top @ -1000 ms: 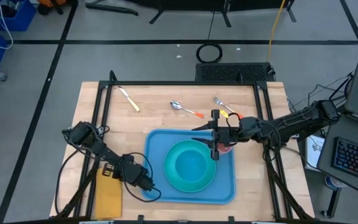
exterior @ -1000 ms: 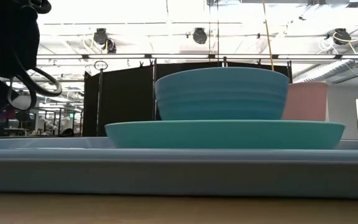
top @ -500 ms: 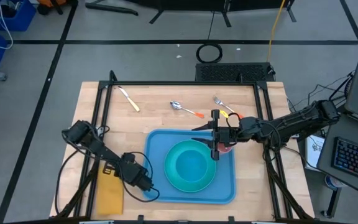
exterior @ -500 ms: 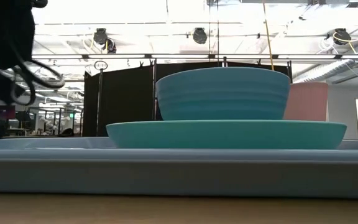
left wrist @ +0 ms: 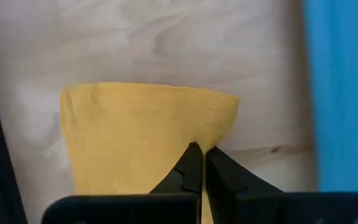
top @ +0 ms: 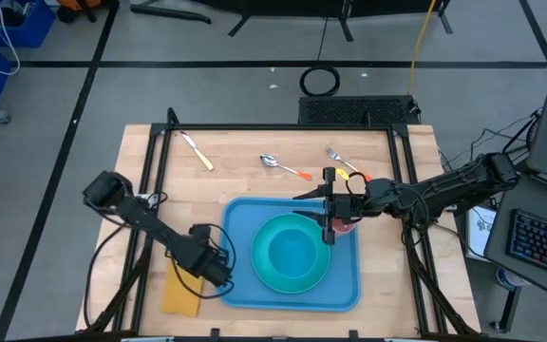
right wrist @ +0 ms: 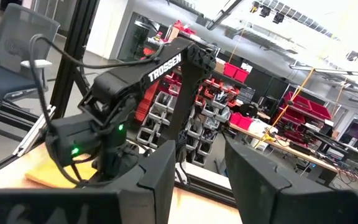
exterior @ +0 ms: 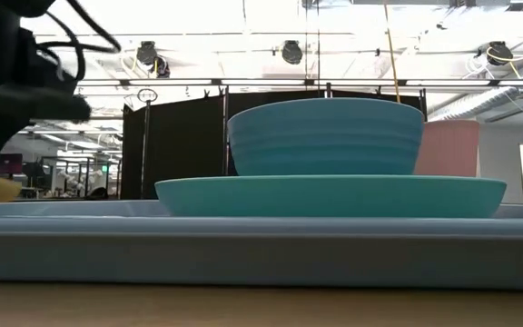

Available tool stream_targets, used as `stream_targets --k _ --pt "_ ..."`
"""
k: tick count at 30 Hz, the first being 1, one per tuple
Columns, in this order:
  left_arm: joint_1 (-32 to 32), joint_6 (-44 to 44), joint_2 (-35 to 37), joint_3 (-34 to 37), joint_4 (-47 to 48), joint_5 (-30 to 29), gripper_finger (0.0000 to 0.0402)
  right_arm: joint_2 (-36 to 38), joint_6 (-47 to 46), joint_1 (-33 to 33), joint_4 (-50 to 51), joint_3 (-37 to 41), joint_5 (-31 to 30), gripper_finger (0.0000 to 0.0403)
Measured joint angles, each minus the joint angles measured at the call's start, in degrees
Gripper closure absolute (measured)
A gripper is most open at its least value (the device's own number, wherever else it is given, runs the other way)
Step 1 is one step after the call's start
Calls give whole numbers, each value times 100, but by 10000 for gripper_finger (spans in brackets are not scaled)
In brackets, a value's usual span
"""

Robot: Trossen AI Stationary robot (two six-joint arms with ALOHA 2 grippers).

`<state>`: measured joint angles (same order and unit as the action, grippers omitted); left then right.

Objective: Set up tray
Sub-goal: Put the yellow napkin on the blue serving tray to the left of the green plate

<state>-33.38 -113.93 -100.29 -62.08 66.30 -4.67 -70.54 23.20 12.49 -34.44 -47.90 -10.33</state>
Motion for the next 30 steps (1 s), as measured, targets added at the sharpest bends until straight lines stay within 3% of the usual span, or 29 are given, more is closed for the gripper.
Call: stream_targets --k 14,30 --pt "458 523 714 -7 -37 -379 398 0 10 0 1 0 -8 273" --pt "1476 2055 973 -9 -683 -483 397 0 19 -2 3 0 -10 273"
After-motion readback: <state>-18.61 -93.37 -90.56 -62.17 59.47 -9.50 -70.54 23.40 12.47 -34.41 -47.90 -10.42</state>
